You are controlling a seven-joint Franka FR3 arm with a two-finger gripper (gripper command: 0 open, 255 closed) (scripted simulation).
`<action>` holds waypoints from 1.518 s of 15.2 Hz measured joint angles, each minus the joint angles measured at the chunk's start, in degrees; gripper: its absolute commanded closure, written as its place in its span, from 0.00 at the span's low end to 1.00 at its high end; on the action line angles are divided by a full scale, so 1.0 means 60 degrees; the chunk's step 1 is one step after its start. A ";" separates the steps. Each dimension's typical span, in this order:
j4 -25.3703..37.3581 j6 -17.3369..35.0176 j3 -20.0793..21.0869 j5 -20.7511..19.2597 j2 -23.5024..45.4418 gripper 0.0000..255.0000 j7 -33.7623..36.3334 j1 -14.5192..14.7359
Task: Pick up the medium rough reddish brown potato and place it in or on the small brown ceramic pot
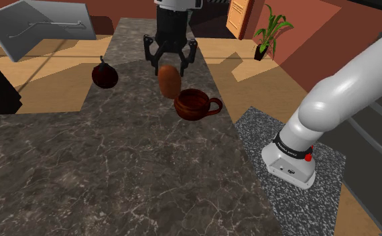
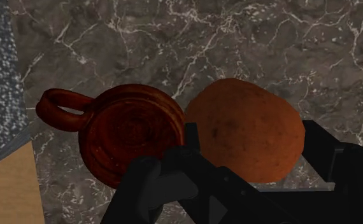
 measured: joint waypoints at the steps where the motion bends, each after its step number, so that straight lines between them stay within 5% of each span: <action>1: -0.0162 -0.0107 -0.0194 0.0058 -0.0226 1.00 -0.0255 -0.0042; 10: -0.1357 -0.0887 -0.1940 -0.0030 -0.1749 1.00 -0.2437 -0.0528; 23: -0.2737 0.0585 -0.1891 0.0122 -0.1698 1.00 -0.2863 -0.0512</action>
